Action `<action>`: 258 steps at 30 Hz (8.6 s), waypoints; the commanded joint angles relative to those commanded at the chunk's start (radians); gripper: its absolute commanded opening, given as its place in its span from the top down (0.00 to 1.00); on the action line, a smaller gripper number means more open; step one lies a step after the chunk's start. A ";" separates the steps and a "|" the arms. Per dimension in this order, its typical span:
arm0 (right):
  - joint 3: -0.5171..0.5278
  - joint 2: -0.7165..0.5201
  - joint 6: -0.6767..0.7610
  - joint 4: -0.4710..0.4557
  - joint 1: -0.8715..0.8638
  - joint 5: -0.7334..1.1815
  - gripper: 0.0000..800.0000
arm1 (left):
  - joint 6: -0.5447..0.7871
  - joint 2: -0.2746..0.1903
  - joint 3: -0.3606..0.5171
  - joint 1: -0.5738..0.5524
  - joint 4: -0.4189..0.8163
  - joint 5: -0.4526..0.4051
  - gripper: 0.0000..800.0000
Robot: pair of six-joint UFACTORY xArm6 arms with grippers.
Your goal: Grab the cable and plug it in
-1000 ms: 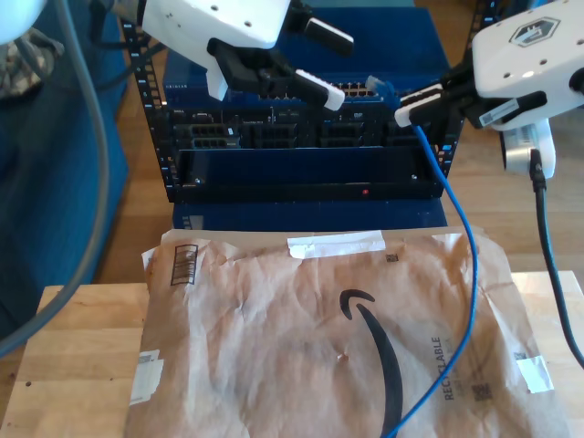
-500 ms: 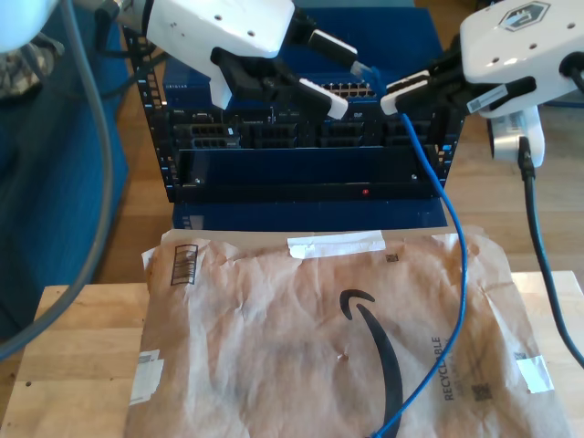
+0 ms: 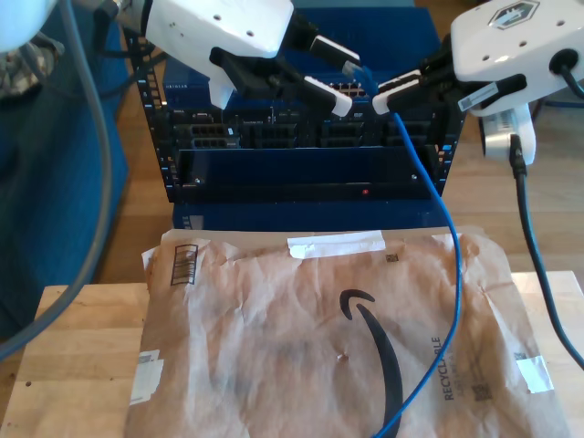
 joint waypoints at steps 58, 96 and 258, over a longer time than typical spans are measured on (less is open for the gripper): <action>-0.023 -0.081 -0.037 -0.137 0.055 -0.192 0.00 | -0.115 0.034 0.003 0.032 0.028 0.069 1.00; 0.189 -0.333 -0.388 -0.252 0.391 -0.675 0.00 | -0.528 0.235 -0.054 0.209 -0.287 0.411 1.00; 0.618 0.078 -0.465 -0.359 0.489 -1.654 1.00 | 1.243 -0.356 1.042 1.540 1.252 -0.222 0.00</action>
